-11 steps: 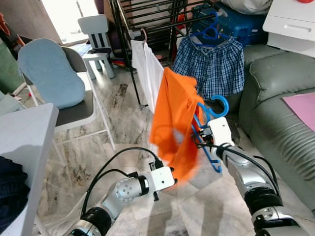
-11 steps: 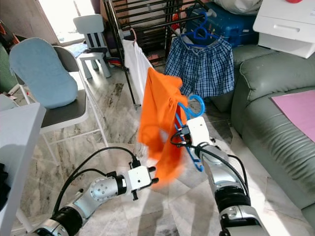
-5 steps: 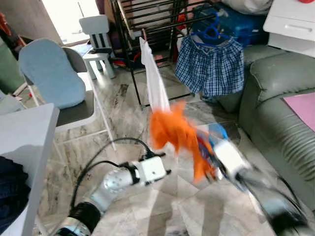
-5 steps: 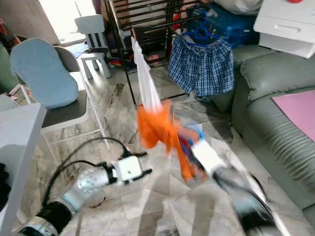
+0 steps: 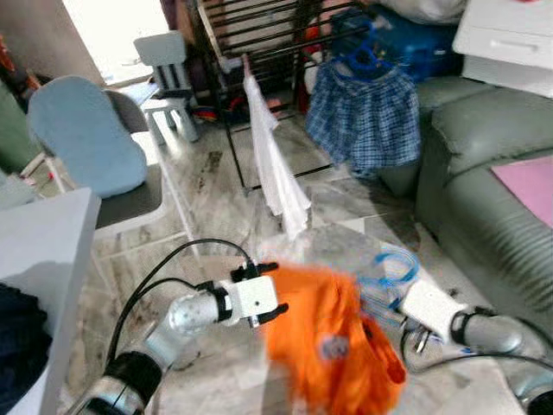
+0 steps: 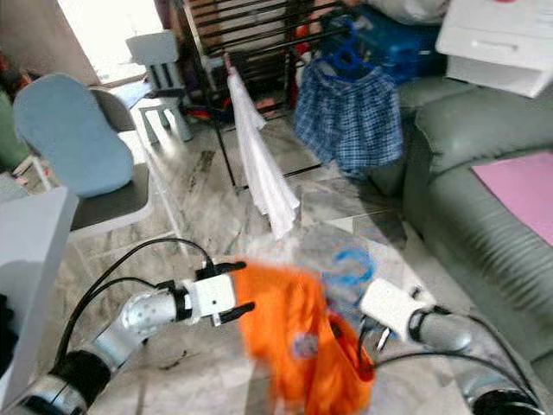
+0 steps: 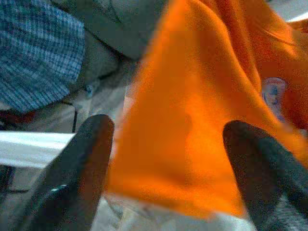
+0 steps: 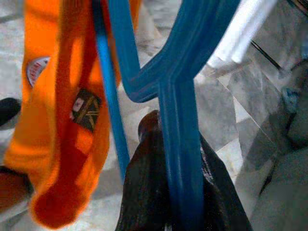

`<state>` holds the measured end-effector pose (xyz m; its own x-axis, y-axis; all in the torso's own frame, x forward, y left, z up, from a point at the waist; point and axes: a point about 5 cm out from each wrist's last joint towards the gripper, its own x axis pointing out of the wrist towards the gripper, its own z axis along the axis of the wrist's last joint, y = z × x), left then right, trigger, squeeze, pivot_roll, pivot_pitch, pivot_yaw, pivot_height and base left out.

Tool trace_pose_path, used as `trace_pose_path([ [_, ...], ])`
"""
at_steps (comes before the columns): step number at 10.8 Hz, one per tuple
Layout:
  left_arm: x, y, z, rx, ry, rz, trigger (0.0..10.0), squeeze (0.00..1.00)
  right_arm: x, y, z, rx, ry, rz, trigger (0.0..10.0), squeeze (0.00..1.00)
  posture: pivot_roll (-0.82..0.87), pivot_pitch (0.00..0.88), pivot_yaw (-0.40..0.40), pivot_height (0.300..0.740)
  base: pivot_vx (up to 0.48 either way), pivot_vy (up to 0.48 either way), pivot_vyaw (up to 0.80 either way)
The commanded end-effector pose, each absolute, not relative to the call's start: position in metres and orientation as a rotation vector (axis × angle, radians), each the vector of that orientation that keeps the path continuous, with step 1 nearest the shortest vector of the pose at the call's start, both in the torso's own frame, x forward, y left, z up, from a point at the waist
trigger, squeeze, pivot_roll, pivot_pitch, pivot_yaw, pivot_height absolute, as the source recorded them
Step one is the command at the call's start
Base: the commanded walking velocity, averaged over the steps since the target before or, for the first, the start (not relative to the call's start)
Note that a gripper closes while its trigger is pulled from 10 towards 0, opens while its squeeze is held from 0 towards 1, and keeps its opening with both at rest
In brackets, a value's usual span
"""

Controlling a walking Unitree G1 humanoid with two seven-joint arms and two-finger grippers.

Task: Hang hanger

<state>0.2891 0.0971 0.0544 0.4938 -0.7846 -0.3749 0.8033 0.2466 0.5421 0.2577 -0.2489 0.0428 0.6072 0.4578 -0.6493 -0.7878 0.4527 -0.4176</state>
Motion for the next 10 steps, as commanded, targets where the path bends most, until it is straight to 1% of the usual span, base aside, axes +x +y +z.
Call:
trace_pose_path([
  [1, 0.293, 0.105, 0.052, 0.807, 0.053, -1.066, 10.0, 1.00, 0.264, -0.240, 0.051, -0.831, 0.428, 0.871, 10.0, 0.00, -0.25, 0.000, 0.158, 0.740, 0.000, 0.000, 0.00],
  [3, 0.293, 0.107, 0.047, 0.834, 0.072, -1.059, 10.0, 1.00, 0.267, -0.241, 0.054, -0.872, 0.428, 0.912, 10.0, 0.00, -0.25, 0.000, 0.149, 0.740, 0.000, 0.000, 0.00],
  [7, 0.290, 0.111, 0.034, 0.859, 0.151, -1.115, 10.0, 1.00, 0.284, -0.231, 0.070, -0.973, 0.325, 0.948, 10.0, 0.00, -0.24, 0.000, 0.143, 0.740, 0.000, 0.000, 0.00],
  [8, 0.292, 0.109, 0.035, 0.849, 0.152, -1.120, 0.0, 0.15, 0.285, -0.229, 0.070, -0.990, 0.317, 0.958, 10.0, 0.00, -0.24, 0.000, 0.143, 0.740, 0.000, 0.000, 0.00],
  [9, 0.295, 0.106, 0.038, 0.837, 0.140, -1.124, 0.0, 0.00, 0.286, -0.226, 0.069, -1.008, 0.307, 0.975, 10.0, 0.00, -0.24, 0.000, 0.143, 0.740, 0.000, 0.000, 0.00],
  [10, 0.297, 0.102, 0.041, 0.823, 0.137, -1.137, 0.0, 0.00, 0.287, -0.223, 0.068, -1.031, 0.301, 0.985, 10.0, 0.00, -0.25, 0.000, 0.149, 0.740, 0.000, 0.000, 0.00],
])
